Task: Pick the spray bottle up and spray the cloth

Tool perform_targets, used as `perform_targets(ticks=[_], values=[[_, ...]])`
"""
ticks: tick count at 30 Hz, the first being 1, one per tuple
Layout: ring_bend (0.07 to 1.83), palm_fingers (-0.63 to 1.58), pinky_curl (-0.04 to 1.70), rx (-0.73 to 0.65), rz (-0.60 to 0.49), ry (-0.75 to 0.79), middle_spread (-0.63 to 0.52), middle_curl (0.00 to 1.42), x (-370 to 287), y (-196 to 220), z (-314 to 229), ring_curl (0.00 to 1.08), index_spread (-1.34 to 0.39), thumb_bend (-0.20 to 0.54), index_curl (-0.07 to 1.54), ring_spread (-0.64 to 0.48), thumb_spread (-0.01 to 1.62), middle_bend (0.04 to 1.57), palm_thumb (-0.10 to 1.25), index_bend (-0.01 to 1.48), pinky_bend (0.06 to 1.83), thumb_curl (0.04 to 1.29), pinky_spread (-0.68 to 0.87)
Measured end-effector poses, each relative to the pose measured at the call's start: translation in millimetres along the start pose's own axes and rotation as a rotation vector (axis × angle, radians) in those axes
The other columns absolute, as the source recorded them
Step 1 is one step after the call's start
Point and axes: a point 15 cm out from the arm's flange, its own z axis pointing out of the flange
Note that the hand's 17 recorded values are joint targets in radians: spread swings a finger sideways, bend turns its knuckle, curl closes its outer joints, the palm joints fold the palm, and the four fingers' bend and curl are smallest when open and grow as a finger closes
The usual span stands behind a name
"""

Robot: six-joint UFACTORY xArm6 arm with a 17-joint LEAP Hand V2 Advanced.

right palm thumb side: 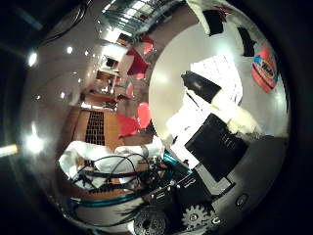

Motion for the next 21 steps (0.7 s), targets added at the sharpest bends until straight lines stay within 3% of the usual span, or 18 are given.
perform_targets(ticks=[12, 21], values=[[0.93, 0.48, 1.08, 0.321, 0.128, -0.071, -0.21, 0.72, 67, -13, -58, 0.55, -0.36, -0.025, 0.58, -0.29, 1.05, 0.62, 0.74, 0.19, 0.30, 0.46, -0.28], [0.81, 0.32, 1.05, 0.474, 0.326, -0.223, -0.15, 0.68, 126, 24, -28, 0.53, -0.28, -0.025, 0.51, -0.19, 1.06, 0.55, 0.71, 0.18, 0.33, 0.44, -0.12]])
